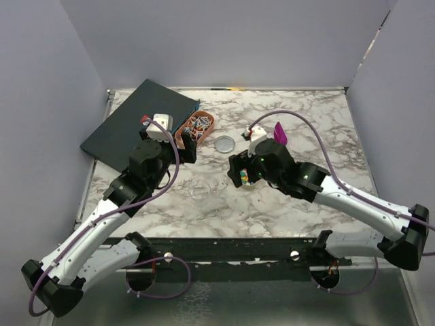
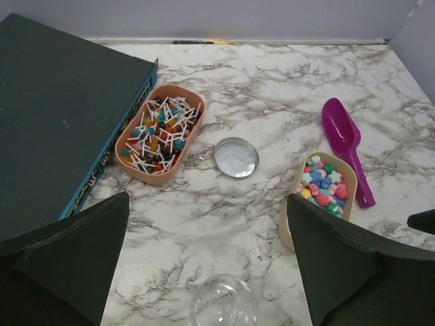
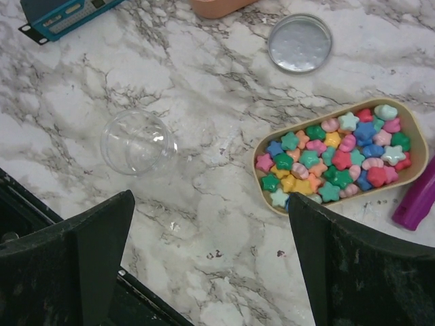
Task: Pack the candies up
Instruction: Move the packing bottle to the center of the board.
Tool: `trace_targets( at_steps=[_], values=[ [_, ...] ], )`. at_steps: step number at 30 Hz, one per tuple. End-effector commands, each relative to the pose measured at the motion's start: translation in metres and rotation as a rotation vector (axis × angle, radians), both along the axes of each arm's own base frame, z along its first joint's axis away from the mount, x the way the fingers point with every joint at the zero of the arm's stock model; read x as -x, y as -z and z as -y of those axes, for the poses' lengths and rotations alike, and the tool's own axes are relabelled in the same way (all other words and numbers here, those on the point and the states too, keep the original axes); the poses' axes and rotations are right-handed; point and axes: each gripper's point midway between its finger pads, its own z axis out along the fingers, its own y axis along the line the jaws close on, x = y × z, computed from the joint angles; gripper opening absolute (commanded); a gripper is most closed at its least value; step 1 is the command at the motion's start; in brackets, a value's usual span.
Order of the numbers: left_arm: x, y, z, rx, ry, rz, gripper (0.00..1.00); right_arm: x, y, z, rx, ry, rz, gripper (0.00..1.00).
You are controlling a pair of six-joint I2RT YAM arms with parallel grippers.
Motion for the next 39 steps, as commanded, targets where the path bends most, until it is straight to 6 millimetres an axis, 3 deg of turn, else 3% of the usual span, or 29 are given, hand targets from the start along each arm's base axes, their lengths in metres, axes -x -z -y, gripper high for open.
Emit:
trace_targets(
  at_steps=[1,8,16,30,34,39],
  values=[
    [0.001,0.004,-0.014,-0.037,-0.048,0.006,0.99,0.004,0.009,-0.021,0.08,-0.029,-0.009,0.99],
    [0.001,-0.001,-0.03,-0.041,-0.124,0.019,0.99,0.008,0.037,-0.068,0.101,-0.075,-0.121,0.9],
    [0.006,-0.01,-0.05,-0.027,-0.208,0.051,0.99,0.0,0.076,-0.094,0.162,-0.059,-0.22,0.75],
    [0.006,-0.009,-0.047,-0.02,-0.198,0.045,0.99,-0.001,0.135,-0.123,0.209,-0.058,-0.355,0.53],
    [0.005,-0.009,-0.045,-0.021,-0.19,0.042,0.99,-0.003,0.151,-0.123,0.243,-0.041,-0.37,0.5],
    [0.006,-0.009,-0.045,-0.02,-0.188,0.042,0.99,-0.005,0.164,-0.122,0.271,-0.026,-0.379,0.39]
  ],
)
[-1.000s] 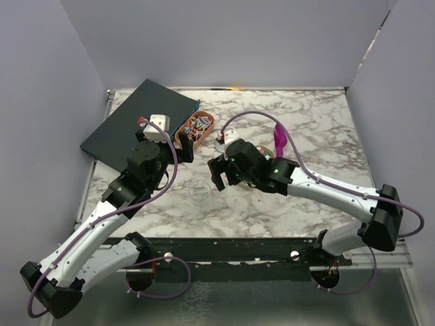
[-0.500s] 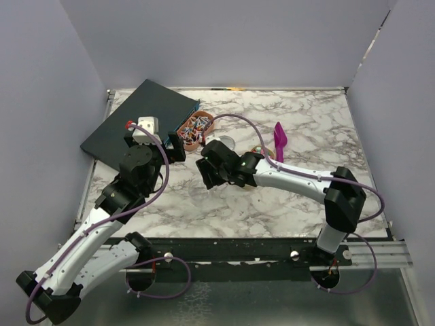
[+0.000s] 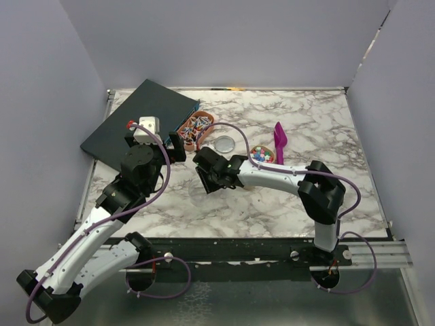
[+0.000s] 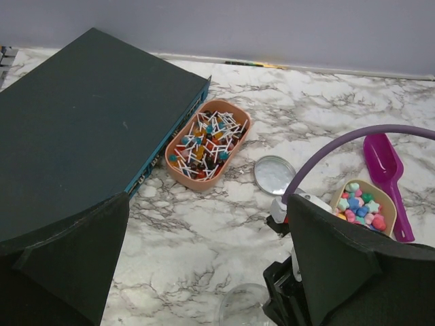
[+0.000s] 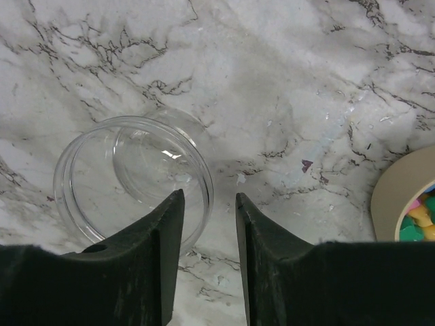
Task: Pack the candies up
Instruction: Move the packing bottle to the center of the board.
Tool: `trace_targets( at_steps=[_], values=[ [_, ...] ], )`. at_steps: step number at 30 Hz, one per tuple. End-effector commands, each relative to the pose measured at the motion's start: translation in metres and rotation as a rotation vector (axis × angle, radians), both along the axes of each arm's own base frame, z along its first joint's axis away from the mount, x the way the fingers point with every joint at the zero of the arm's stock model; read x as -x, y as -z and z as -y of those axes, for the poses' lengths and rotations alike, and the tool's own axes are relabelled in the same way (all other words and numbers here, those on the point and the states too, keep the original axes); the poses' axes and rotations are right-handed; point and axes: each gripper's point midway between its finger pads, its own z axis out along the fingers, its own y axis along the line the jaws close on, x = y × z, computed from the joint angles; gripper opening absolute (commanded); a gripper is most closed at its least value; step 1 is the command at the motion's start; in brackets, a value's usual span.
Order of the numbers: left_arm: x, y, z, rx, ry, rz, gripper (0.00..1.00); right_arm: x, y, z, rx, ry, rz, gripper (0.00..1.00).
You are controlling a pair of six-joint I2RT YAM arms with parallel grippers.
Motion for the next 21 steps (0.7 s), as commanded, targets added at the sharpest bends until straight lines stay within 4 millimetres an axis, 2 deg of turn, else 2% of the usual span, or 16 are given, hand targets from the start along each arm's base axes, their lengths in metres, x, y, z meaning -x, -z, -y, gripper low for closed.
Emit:
trace_targets(
  at_steps=[1,3,7,11,17,21],
  values=[
    [0.0,0.003,-0.003,0.0,-0.012,-0.007,0.99,0.001,0.006,-0.006,0.013,0.006,-0.015,0.36],
    [0.0,0.003,-0.003,0.002,-0.011,-0.006,0.99,0.001,0.008,-0.005,0.025,0.009,-0.018,0.26],
    [0.001,0.002,-0.003,0.004,-0.013,-0.003,0.99,0.001,0.008,-0.003,0.024,0.012,-0.015,0.19],
    [0.001,0.002,-0.004,0.004,-0.017,-0.002,0.99,0.003,0.005,0.005,0.03,0.028,-0.007,0.02],
    [0.001,0.001,-0.005,0.002,-0.02,0.0,0.99,0.014,-0.005,0.017,0.013,0.034,-0.01,0.01],
    [0.001,0.001,-0.006,0.003,-0.022,0.0,0.99,0.025,-0.012,0.033,0.023,0.044,0.001,0.01]
  ],
)
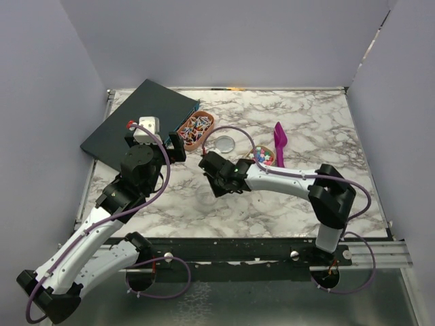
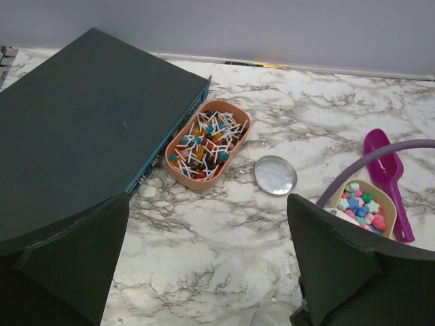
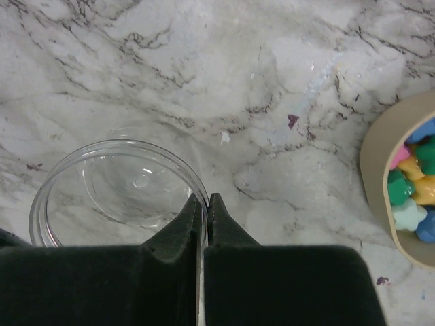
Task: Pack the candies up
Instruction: Move the packing bottle to the center of the board.
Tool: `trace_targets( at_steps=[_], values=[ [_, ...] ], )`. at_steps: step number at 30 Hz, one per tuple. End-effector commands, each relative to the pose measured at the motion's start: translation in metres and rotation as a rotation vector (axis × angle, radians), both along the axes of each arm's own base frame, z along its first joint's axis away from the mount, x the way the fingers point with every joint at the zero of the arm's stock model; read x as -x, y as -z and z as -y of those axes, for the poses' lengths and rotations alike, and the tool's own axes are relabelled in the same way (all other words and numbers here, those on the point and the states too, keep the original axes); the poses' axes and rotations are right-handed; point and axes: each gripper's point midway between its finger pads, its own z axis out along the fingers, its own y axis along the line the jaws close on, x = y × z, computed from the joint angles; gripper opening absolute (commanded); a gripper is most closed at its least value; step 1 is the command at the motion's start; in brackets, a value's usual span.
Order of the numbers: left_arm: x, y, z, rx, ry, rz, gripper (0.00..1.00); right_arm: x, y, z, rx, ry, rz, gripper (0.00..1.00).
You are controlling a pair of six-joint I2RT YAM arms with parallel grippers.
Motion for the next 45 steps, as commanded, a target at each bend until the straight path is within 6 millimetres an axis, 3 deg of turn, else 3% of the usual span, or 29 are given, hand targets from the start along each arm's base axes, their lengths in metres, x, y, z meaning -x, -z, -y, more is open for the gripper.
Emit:
trace_targets(
  at_steps=[1,11,19,22,26,29,39,45],
  values=[
    [0.001,0.003,-0.005,0.001,-0.022,-0.003,0.99,0.014,-0.019,0.019,0.004,0.025,0.034,0.01],
    [-0.002,0.006,-0.003,-0.001,-0.017,-0.015,0.99,0.035,0.0,0.071,0.128,0.13,0.047,0.01],
    [-0.004,0.009,-0.001,-0.005,-0.013,-0.027,0.99,0.048,0.01,0.088,0.151,0.181,0.028,0.01],
    [-0.005,0.01,0.0,-0.004,-0.013,-0.03,0.99,0.048,0.007,0.088,0.139,0.19,0.031,0.09],
    [-0.005,0.011,0.0,-0.004,-0.01,-0.034,0.99,0.046,-0.006,0.085,0.107,0.205,0.05,0.22],
    [-0.006,0.012,0.001,-0.004,-0.008,-0.037,0.99,0.042,-0.028,0.078,0.063,0.203,0.065,0.3],
    [-0.009,0.019,0.006,-0.01,0.008,-0.059,0.99,0.021,-0.098,0.074,-0.053,0.233,0.213,0.45],
    [-0.011,0.021,0.007,-0.01,0.012,-0.065,0.99,-0.007,-0.119,0.074,0.007,0.292,0.318,0.45]
  ],
)
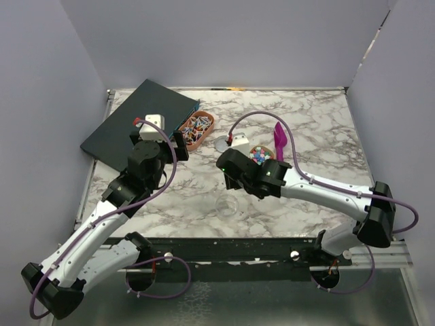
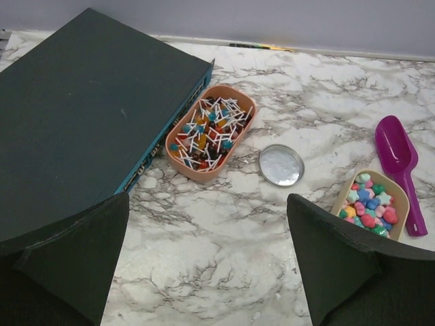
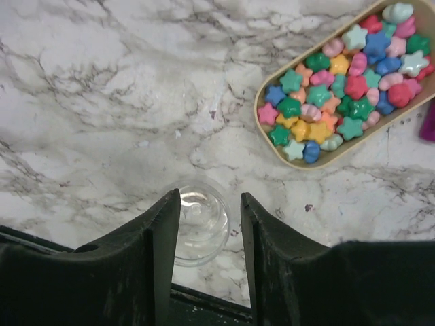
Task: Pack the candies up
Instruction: Move the packing bottle to the center of the board, then pick up the bottle lid at the center of the board.
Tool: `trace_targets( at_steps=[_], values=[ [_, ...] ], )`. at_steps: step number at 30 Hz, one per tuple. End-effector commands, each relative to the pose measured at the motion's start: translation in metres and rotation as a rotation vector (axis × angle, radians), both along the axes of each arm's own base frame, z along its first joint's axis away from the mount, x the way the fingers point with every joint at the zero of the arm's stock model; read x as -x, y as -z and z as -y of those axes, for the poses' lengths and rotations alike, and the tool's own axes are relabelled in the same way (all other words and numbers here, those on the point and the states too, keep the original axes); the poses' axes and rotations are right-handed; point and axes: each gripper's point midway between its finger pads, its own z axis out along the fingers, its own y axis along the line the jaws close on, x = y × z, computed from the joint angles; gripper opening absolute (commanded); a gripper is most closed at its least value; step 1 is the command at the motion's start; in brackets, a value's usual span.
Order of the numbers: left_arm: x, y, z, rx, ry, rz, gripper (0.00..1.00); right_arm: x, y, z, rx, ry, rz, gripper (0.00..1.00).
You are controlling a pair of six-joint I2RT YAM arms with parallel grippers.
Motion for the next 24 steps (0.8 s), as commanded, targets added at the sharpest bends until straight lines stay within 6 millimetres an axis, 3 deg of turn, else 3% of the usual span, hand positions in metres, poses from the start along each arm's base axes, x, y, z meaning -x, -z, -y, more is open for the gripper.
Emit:
trace_targets(
  at_steps=[1,6,15,24],
  values=[
    [0.0,0.004,0.003,0.007,0.017,-0.013,0.99,-0.026,-0.011,0.011,0.098,0.083,0.089,0.45],
    [0.0,0.002,0.004,0.013,0.024,-0.009,0.99,-0.06,0.006,0.018,0.104,0.146,0.058,0.44],
    [0.004,-0.002,0.005,0.028,0.042,0.002,0.99,-0.129,0.027,0.002,0.064,0.182,0.047,0.43],
    [0.007,-0.005,0.005,0.037,0.047,0.014,0.99,-0.192,0.045,0.001,0.044,0.206,0.024,0.4]
  ],
)
